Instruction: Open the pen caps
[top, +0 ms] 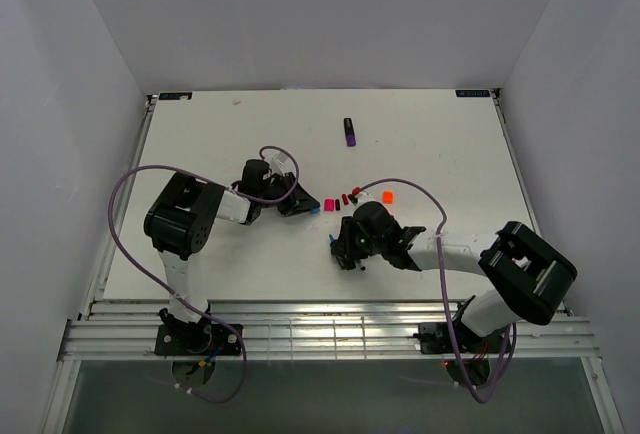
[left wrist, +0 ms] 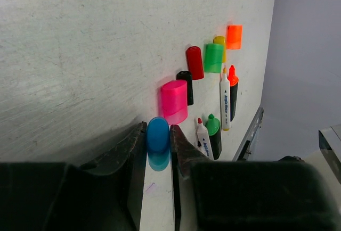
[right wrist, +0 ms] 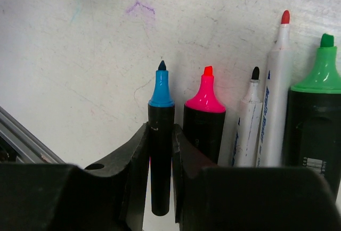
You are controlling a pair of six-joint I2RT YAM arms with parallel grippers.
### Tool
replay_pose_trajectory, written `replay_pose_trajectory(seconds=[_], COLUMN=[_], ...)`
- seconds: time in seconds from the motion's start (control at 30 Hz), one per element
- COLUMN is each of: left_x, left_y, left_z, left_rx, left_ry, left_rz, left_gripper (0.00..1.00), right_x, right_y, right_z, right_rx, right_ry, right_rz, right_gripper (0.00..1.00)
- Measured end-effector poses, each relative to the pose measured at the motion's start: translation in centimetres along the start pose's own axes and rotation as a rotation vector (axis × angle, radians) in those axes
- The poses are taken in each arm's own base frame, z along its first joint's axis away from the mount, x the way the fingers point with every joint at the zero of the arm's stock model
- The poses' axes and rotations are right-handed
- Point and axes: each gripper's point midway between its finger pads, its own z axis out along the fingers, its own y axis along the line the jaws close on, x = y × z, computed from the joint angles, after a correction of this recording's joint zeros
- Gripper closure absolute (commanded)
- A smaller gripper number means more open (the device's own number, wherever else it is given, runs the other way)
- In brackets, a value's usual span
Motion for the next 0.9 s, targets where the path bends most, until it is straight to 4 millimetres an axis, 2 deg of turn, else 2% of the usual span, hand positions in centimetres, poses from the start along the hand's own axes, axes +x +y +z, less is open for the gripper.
replay_pose_trajectory(seconds=[0.17, 0.33, 0.4, 0.53, 0.77, 0.9], left_x=[0.0, -0.5, -0.7, -0.9, -1.4, -1.6], left_y=[0.1, -0.2, -0.3, -0.5, -0.7, -0.6], left_z=[0.1, 0.3, 0.3, 0.3, 0.1, -0.2], left_rx=[-0.001, 0.006, 0.01, 0.014, -0.003, -0.034], left_ry=[0.001, -0.005, -0.008, -0.013, -0.033, -0.047], left_rz=[0.01, 0.027, 0.034, 0.046, 0.07, 0.08], left_gripper=[0.63, 0.53, 0.48, 0.44, 0.42, 0.42], right_x=[-0.5, -0.5, -0.5, -0.4, -0.4, -0.6], right_y=[-0.2, -0.7, -0.8, -1.0, -1.0, -0.9], right_z=[0.4, 0.8, 0.9, 0.9, 0.8, 0.7], right_rx=[0.023, 0.046, 0.051, 0.056, 0.063, 0.062], right_ry=[-0.013, -0.013, -0.011, -0.009, 0.0, -0.001], right_rz=[-0.004, -0.013, -0.017, -0.025, -0.034, -0.045], right_gripper=[0.92, 0.9, 0.86, 0.81, 0.68, 0.58])
